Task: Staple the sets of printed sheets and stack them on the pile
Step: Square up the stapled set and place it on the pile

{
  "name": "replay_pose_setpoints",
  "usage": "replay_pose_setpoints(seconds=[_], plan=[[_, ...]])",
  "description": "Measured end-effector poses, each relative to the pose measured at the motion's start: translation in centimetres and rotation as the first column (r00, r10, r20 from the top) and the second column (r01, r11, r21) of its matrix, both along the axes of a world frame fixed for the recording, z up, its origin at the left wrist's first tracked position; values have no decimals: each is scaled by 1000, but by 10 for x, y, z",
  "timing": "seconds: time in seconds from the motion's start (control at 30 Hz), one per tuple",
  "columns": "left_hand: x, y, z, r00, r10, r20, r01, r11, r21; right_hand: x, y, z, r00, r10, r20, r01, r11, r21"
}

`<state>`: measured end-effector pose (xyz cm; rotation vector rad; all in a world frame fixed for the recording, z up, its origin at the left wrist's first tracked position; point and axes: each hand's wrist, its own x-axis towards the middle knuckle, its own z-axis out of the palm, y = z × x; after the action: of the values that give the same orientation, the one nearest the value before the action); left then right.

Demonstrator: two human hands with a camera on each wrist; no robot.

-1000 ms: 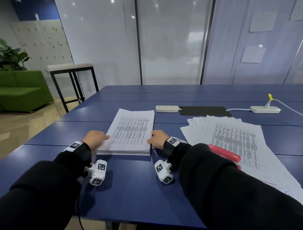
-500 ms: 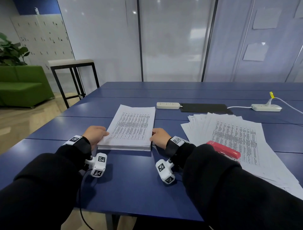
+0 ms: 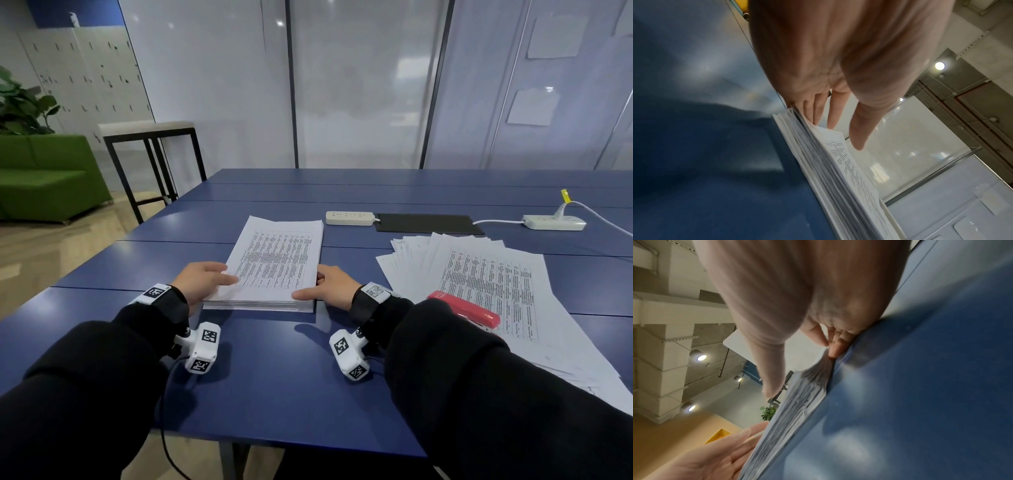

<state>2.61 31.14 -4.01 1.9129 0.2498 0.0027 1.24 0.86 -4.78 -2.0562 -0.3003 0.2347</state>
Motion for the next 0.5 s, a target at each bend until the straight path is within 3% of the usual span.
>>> replay_pose_setpoints(seconds=[0.37,0.5], plan=[[-6,-4,6,1000,-12,-5,12,999,-33,4,-4,-4,1000,2,-20,-3,1000,-18],[-10,-6,10,1000,3,16,-2,999,-46,-15,-1,20,997,11,-75,-7,999,50]])
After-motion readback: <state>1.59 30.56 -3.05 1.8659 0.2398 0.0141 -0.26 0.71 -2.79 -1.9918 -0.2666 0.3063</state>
